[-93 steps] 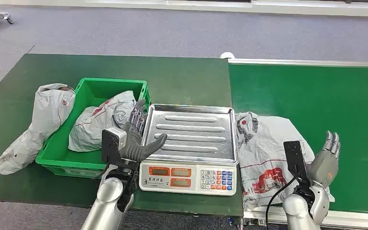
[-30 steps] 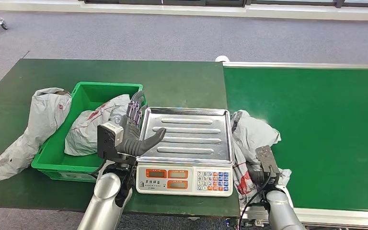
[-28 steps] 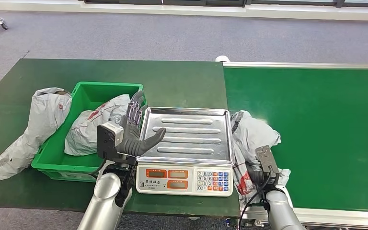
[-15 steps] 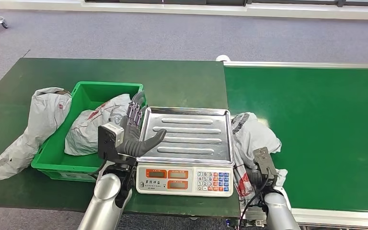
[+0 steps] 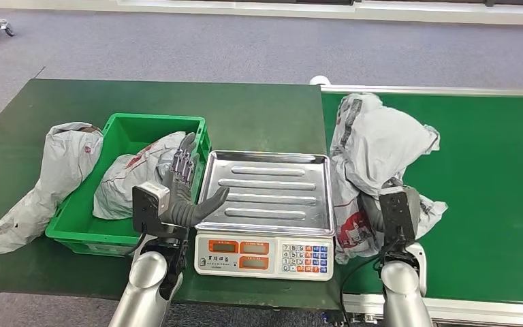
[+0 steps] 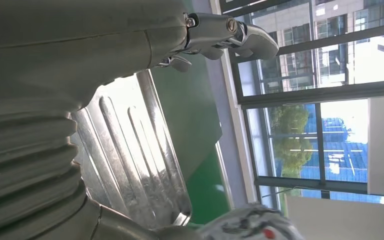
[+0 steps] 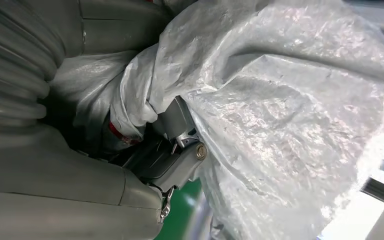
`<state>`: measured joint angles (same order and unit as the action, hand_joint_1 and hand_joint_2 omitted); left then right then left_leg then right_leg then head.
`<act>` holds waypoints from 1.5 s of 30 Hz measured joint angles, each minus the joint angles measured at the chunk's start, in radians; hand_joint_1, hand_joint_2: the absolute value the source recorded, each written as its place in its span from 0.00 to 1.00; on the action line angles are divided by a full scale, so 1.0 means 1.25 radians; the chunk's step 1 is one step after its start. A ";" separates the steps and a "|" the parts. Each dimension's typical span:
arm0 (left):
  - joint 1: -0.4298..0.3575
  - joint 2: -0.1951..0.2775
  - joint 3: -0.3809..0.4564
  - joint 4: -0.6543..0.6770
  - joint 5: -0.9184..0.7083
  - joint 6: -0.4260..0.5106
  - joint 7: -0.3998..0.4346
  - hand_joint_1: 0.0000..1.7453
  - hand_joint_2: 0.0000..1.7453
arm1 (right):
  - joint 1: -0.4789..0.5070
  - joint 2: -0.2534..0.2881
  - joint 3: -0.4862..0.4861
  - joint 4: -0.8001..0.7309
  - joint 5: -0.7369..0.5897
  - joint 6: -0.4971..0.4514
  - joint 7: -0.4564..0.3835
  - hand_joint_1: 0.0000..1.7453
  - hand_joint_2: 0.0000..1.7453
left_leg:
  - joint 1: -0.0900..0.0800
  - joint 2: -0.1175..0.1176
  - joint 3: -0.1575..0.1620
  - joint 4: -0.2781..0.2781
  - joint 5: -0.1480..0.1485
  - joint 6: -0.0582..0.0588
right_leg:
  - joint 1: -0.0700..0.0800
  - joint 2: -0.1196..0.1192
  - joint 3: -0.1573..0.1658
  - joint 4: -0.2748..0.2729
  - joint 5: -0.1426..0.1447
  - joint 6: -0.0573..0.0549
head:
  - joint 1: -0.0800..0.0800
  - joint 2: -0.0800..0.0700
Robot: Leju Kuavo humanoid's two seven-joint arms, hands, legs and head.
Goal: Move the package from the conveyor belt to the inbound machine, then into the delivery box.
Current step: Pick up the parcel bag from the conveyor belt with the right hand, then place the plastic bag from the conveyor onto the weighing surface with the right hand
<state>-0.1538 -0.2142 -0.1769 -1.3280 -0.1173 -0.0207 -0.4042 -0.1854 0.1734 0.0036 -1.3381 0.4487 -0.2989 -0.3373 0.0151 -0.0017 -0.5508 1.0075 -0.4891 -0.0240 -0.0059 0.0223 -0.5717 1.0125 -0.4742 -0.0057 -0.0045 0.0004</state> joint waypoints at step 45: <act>-0.034 -0.004 0.003 0.004 0.001 -0.001 0.007 0.00 1.00 | -0.117 0.032 0.304 0.093 -0.182 0.129 -0.013 1.00 1.00 | -0.001 -0.004 -0.002 0.000 0.003 0.000 | 0.000 -0.004 0.000 0.000 0.000 0.000 | 0.000 0.000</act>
<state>-0.1963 -0.2194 -0.1728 -1.3231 -0.1164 -0.0221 -0.3952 -0.3312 0.2129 0.3839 -1.2222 0.2209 -0.1376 -0.3536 0.0134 -0.0067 -0.5532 1.0075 -0.4855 -0.0236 -0.0055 0.0168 -0.5723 1.0128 -0.4739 -0.0057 -0.0046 0.0004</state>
